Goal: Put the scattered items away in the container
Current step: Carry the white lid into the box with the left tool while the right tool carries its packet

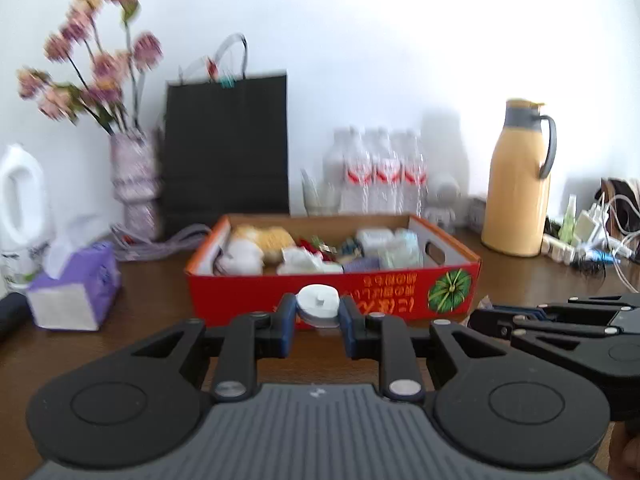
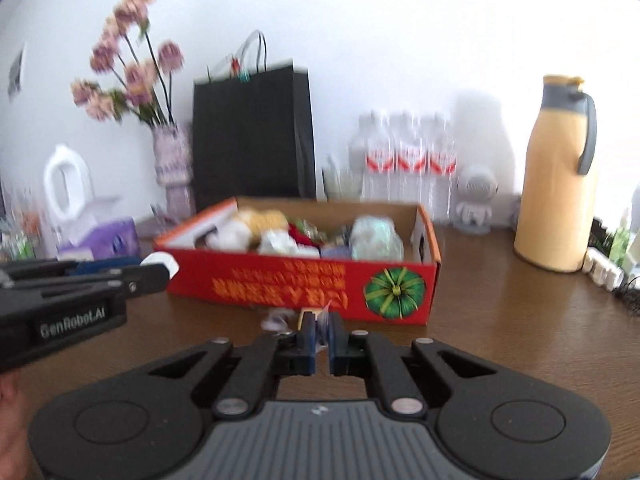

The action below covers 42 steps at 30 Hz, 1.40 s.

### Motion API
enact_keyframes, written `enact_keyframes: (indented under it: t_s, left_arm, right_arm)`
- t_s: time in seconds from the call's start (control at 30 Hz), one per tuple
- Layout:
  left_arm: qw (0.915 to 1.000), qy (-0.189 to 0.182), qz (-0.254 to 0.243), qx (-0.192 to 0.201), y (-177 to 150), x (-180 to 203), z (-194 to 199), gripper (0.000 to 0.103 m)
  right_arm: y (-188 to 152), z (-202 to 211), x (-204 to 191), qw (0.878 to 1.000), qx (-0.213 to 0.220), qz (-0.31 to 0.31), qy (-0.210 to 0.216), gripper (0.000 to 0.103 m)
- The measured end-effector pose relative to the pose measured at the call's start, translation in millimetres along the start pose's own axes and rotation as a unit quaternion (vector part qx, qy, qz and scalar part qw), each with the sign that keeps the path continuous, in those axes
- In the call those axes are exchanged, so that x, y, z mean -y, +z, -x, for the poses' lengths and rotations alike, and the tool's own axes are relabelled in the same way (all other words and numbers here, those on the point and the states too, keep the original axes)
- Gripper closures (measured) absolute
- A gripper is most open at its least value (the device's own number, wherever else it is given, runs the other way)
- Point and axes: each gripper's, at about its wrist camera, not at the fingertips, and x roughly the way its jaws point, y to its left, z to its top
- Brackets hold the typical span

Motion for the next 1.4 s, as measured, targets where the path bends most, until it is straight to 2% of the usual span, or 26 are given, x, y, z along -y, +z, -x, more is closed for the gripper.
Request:
enact_keyframes:
  t_s: [0.1, 0.2, 0.3, 0.43, 0.7, 0.8, 0.97, 1.23, 1.4]
  left_arm:
    - [0.9995, 0.008, 0.007, 0.028, -7, -2, 28, 0.079]
    - [0.9982, 0.018, 0.005, 0.058, -16, -3, 55, 0.079]
    - [0.997, 0.027, 0.008, 0.072, -23, -9, 80, 0.079]
    - [0.9956, 0.049, 0.006, 0.08, -32, -18, 109, 0.079]
    - [0.9958, 0.066, 0.025, 0.058, -42, -41, 126, 0.079]
    - [0.9955, 0.071, 0.038, 0.05, -42, -50, 121, 0.079]
    - [0.9933, 0.076, 0.044, 0.074, -25, -62, 106, 0.079]
    - [0.9901, 0.06, 0.025, 0.124, 21, -58, 46, 0.079]
    - [0.9905, 0.049, 0.026, 0.126, 44, -57, -4, 0.079]
  right_arm:
    - [-6, 26, -13, 0.998, 0.058, 0.002, 0.0, 0.098]
    - [-12, 48, -22, 0.996, 0.092, 0.0, -0.001, 0.098]
    - [-19, 67, -24, 0.995, 0.103, -0.018, 0.005, 0.098]
    - [-33, 96, -23, 0.994, 0.111, -0.012, 0.003, 0.098]
    - [-46, 135, -12, 0.994, 0.107, -0.01, -0.024, 0.098]
    - [-43, 140, -7, 0.993, 0.11, -0.008, -0.036, 0.098]
    - [-27, 131, 2, 0.992, 0.119, -0.012, -0.04, 0.098]
    - [17, 62, 14, 0.991, 0.131, -0.007, -0.036, 0.098]
    - [51, 16, 24, 0.989, 0.14, -0.007, -0.037, 0.098]
